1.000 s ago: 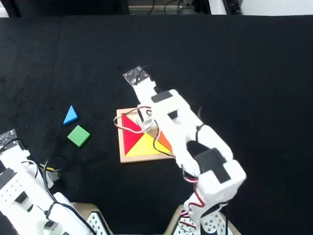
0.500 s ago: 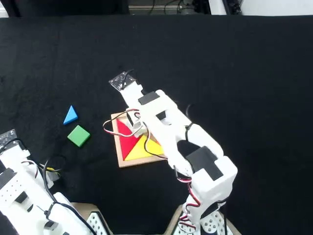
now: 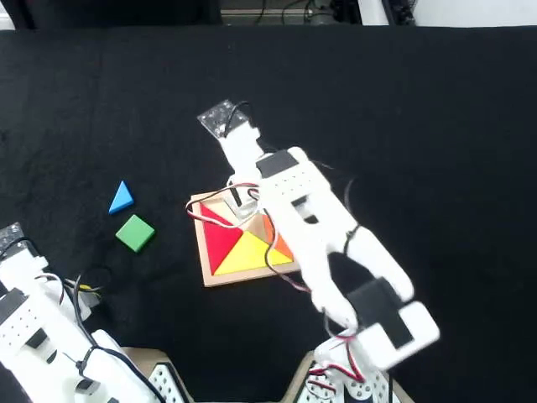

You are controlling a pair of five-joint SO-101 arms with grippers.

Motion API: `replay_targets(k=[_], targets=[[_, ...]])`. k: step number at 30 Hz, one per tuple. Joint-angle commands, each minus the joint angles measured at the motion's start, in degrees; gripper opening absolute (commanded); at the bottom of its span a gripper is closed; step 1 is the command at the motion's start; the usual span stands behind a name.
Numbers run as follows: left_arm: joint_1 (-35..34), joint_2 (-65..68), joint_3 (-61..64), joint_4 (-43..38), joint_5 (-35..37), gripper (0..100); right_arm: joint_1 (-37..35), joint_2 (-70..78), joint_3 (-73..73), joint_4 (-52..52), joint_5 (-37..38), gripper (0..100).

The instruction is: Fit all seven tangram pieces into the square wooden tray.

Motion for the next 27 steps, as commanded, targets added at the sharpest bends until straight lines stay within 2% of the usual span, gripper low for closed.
replay_targets(k=[1, 7, 10, 13, 16, 21, 24, 27], targets=[[0.0, -0.5, -8.1, -1.1, 1.7, 27, -4.7, -6.7, -0.4, 1.4, 0.4, 1.1], [-9.0, 0.1, -35.2, 11.3, 1.5, 27, -9.3, -6.7, -0.4, 1.6, 0.3, 1.3], [-14.6, 0.1, -42.6, 11.4, 1.5, 27, -9.3, -6.7, -2.1, 1.6, 0.0, 4.7], [-19.6, 0.2, -44.6, 11.3, 1.4, 27, -9.7, -5.6, -5.7, 1.1, 0.0, 11.5], [-23.3, 0.2, -39.9, 8.6, 1.1, 27, -12.6, -1.1, -12.1, 1.8, 0.0, 10.3], [-29.0, 0.1, -18.2, -0.5, -7.8, 27, -18.2, 13.1, -26.8, 5.6, -0.4, 10.0], [-32.2, -0.3, -6.3, -8.4, -9.4, 27, -20.0, 23.0, -38.1, 10.0, -4.1, 10.0], [-32.0, -0.4, 2.7, -12.4, -9.5, 27, -20.9, 31.7, -50.6, 16.7, -7.8, 14.0]])
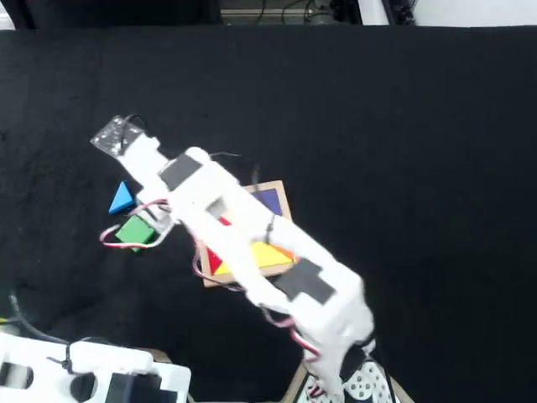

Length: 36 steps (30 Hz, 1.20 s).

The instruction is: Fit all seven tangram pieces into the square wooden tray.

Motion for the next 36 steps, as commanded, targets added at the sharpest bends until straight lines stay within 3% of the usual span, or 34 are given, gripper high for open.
replay_targets(k=[1, 5, 10, 20, 36], targets=[[-0.9, -0.7, 12.4, -6.4, -1.1, 27, -1.8, 11.6, -21.5, 9.5, -6.1, 17.5], [-0.7, -0.7, 12.2, -6.2, -0.7, 27, -2.7, 20.6, -36.8, 16.5, -7.4, 27.6], [-0.7, -0.7, 12.8, -6.4, -0.7, 27, -7.0, 29.0, -54.8, 22.8, -7.7, 27.8], [-0.7, -0.7, 12.9, -6.5, -0.7, 27, -11.7, 43.1, -76.1, 31.5, -11.2, 27.6], [-0.7, -0.7, 12.9, -6.5, -0.7, 27, -12.7, 51.6, -78.7, 31.8, -12.8, 27.6]])
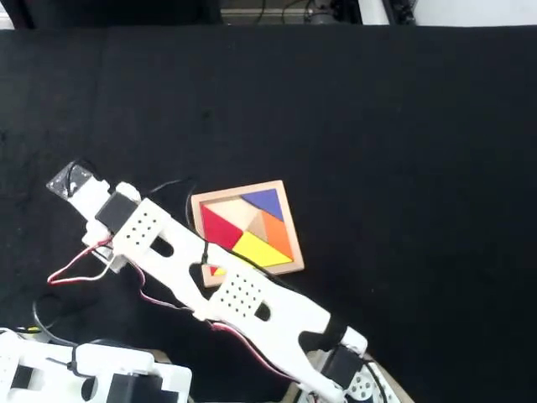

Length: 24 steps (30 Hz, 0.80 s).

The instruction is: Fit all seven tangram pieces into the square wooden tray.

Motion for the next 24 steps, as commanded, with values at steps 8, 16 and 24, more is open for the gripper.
replay_targets(k=[8, 16, 24], targets=[[-0.4, -0.6, 0.1, -0.7, -0.3, 27, 0.5, -0.8, -4.9, -0.8, -0.4, 27.6], [-0.4, -0.6, 0.6, -0.8, -0.3, 27, 0.5, -0.7, -4.9, -3.5, -0.2, 27.6], [-0.4, -0.6, 0.6, -0.8, -0.3, 27, 2.5, 0.9, -1.9, -4.0, 1.0, 27.6]])
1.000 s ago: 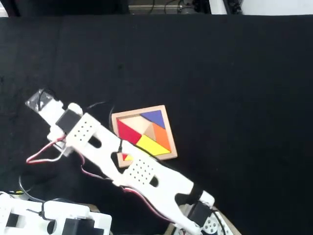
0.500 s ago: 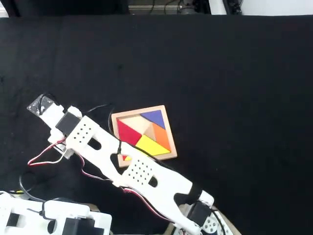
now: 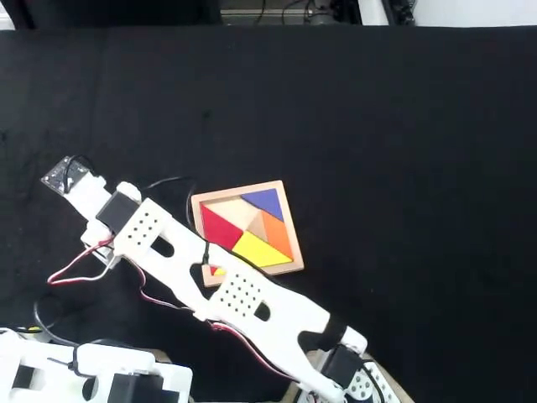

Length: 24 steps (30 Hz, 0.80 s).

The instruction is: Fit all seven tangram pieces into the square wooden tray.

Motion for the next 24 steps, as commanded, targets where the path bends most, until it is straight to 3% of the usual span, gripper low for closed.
replay_targets(k=[1, 15, 24], targets=[[-0.4, -0.4, 0.1, -0.4, -0.3, 27, 2.9, -0.1, 0.6, -0.6, 1.9, 27.5], [0.2, -0.4, 0.2, -0.4, -0.3, 27, 3.9, 0.1, 0.7, 2.4, 13.7, 0.8], [0.2, -0.4, 0.2, -0.4, -0.3, 27, 9.3, -3.0, -6.5, 5.2, 13.9, 1.1]])
